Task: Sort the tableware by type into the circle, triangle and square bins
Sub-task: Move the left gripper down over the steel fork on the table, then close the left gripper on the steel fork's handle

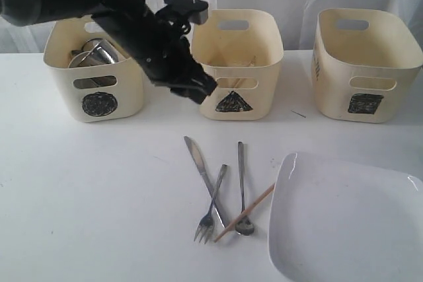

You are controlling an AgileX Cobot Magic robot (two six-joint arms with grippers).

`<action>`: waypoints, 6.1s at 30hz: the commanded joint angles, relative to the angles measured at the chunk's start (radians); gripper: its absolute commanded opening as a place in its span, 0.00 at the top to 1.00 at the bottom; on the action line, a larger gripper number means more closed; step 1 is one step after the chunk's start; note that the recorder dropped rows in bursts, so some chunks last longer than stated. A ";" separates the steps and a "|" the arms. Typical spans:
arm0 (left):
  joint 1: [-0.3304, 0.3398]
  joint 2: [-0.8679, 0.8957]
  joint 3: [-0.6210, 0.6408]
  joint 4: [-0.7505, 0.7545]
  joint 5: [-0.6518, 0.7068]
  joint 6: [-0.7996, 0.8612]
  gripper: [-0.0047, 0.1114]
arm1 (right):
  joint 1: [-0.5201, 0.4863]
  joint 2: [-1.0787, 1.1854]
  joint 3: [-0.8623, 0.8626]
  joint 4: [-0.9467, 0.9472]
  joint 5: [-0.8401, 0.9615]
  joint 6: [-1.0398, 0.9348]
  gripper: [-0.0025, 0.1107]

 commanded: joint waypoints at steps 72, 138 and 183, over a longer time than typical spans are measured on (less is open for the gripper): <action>-0.221 0.161 0.324 0.160 -0.072 -0.233 0.56 | -0.004 -0.006 0.006 -0.001 -0.008 -0.004 0.98; -0.222 0.055 0.324 0.208 -0.224 -0.437 0.60 | -0.004 -0.006 0.006 -0.001 -0.008 -0.004 0.98; -0.222 0.073 0.324 0.136 -0.156 -0.455 0.67 | -0.004 -0.006 0.006 -0.001 -0.008 -0.004 0.98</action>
